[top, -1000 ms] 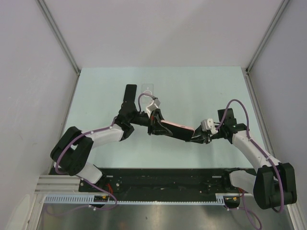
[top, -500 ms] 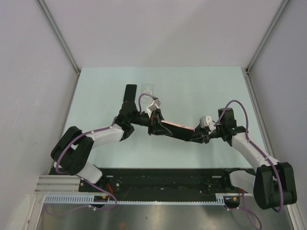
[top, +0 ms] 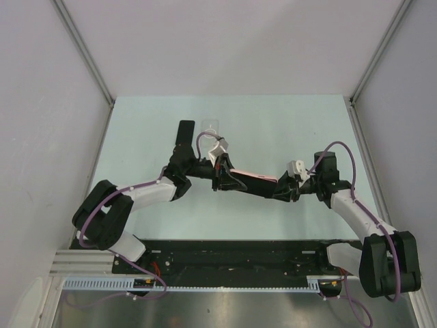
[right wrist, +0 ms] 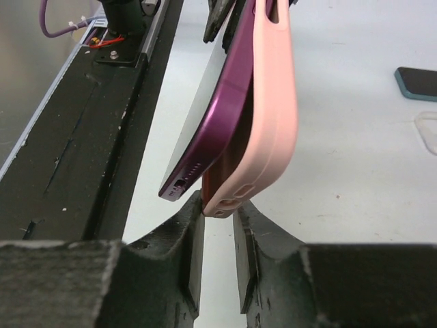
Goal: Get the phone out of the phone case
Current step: Remove the phone case from the phone.
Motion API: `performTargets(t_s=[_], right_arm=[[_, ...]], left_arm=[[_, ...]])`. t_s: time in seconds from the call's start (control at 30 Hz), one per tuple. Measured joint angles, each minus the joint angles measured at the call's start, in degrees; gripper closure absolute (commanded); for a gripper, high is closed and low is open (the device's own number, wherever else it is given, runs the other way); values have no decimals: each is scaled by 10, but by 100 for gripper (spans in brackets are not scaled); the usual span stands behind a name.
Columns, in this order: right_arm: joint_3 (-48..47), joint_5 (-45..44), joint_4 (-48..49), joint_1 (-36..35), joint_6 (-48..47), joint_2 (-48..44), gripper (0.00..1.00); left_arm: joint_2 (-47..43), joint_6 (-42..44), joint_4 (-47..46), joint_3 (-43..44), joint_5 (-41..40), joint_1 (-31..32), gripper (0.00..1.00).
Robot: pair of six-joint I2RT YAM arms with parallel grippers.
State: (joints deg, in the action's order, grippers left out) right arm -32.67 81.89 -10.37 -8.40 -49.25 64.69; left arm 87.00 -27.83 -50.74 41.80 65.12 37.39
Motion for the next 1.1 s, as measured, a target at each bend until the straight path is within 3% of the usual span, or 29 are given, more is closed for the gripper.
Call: performTargets(t_s=[0.23, 1.1], right_arm=[[0, 20, 40, 17, 24, -12, 63], [0, 11, 177, 56, 185, -24, 61]], left_arm=[[0, -1, -14, 0, -16, -6, 100], [-1, -2, -40, 0, -45, -19, 100]])
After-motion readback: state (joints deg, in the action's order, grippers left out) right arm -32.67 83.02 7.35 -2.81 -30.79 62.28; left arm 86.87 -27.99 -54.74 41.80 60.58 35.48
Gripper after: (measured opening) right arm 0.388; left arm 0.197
